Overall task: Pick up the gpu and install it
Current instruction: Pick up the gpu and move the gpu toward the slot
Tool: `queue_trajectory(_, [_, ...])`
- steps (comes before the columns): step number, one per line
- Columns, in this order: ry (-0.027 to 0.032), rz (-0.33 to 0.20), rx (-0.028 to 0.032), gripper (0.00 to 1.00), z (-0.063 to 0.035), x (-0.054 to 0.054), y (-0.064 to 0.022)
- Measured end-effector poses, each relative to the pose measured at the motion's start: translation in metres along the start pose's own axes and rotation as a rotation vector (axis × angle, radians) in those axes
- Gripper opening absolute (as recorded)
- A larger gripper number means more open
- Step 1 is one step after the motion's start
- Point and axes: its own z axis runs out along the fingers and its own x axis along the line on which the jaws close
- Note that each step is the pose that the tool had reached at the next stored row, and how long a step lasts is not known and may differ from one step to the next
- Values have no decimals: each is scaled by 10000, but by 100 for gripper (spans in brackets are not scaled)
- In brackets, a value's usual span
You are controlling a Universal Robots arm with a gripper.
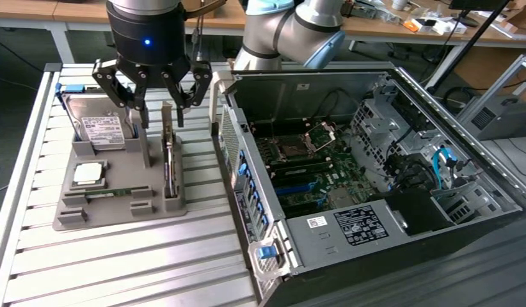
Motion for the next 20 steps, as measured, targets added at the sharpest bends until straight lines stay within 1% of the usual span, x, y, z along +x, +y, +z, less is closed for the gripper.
queue_trajectory(10, [-1,-1,3,54,18,13,-2])
queue_trajectory(12, [-1,-1,3,54,44,36,-5])
queue_trajectory(20, [1,-1,4,54,53,51,-6])
